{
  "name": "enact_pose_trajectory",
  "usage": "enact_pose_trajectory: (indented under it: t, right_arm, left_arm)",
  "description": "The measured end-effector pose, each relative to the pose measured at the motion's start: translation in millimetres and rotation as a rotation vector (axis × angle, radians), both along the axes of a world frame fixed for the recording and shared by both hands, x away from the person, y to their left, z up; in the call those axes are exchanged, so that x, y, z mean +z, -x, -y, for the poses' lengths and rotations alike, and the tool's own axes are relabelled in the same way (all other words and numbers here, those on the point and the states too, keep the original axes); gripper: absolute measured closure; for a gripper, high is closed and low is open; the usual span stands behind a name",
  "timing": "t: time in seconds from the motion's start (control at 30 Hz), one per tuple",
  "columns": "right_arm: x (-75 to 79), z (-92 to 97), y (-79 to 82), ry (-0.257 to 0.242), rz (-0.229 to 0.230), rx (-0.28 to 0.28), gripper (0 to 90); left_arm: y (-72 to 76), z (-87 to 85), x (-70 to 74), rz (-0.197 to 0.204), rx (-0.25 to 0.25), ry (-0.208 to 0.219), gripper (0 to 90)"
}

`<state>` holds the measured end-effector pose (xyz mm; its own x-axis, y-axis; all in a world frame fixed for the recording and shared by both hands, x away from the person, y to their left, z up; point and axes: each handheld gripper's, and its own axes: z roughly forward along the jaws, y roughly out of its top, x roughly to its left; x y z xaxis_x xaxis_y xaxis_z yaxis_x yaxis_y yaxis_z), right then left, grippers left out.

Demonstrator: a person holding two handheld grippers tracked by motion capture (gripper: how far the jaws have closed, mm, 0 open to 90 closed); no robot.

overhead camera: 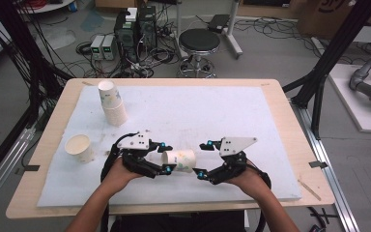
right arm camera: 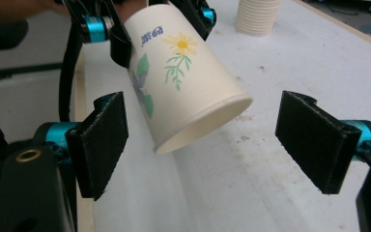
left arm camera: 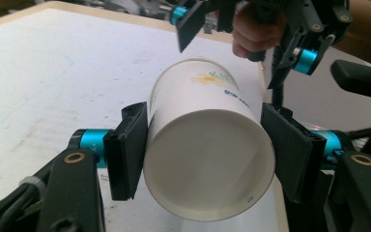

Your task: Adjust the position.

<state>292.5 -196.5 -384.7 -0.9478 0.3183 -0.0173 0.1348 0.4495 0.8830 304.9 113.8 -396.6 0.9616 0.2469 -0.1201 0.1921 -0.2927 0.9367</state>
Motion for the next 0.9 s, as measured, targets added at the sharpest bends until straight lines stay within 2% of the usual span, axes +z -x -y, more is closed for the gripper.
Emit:
enact_pose_trajectory:
  t: [0.17,0.33,0.53,0.7,0.9]
  right_arm:
    - [-9.0,4.4,1.4,-0.046,-0.003,-0.006,19.6]
    - [-19.6,6.9,1.7,-0.089,-0.009,-0.016,19.6]
    - [-26.1,6.7,1.3,-0.091,-0.025,0.001,19.6]
    - [-27.1,5.4,2.2,-0.103,-0.035,0.022,19.8]
    - [-26.5,4.1,2.6,-0.116,-0.038,0.043,19.8]
  left_arm:
    - [1.6,-5.1,-3.6,0.013,0.02,0.061,35.9]
    - [3.2,-6.7,-3.9,0.025,0.015,0.094,36.0]
    - [4.0,-7.8,-6.8,0.026,-0.026,0.131,36.1]
    - [4.6,-7.5,-6.9,0.029,-0.045,0.148,36.2]
    - [5.7,-5.4,-7.7,0.028,-0.053,0.144,36.3]
